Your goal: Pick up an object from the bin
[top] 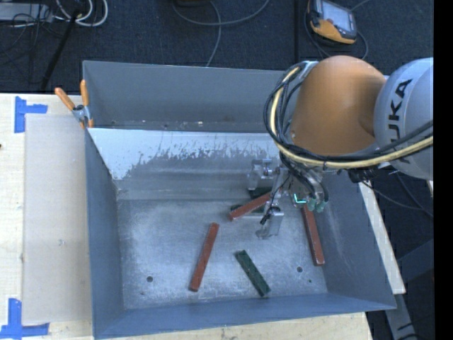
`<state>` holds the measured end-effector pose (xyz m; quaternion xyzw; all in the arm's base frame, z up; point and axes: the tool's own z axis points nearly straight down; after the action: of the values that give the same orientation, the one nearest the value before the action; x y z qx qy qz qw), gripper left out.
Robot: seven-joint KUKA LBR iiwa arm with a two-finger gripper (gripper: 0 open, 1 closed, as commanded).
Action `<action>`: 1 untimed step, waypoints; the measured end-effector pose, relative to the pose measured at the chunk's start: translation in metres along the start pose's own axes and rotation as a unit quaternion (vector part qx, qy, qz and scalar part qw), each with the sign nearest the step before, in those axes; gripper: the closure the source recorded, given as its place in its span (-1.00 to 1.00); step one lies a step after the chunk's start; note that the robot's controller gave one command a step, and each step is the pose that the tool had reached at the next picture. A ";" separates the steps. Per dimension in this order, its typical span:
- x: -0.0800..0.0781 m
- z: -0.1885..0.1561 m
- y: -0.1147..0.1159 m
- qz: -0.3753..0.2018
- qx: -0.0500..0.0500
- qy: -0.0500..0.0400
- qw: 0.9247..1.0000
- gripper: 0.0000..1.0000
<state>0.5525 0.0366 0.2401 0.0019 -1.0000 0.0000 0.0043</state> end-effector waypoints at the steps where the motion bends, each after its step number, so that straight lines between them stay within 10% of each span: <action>1: -0.021 0.159 0.000 -0.119 0.000 0.000 0.993 -1.00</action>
Offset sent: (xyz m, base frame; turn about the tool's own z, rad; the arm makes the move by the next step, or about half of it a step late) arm 0.0215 -0.0011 -0.1555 -0.2381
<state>0.5724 0.0362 0.0805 0.1208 -0.9927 -0.0004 0.0039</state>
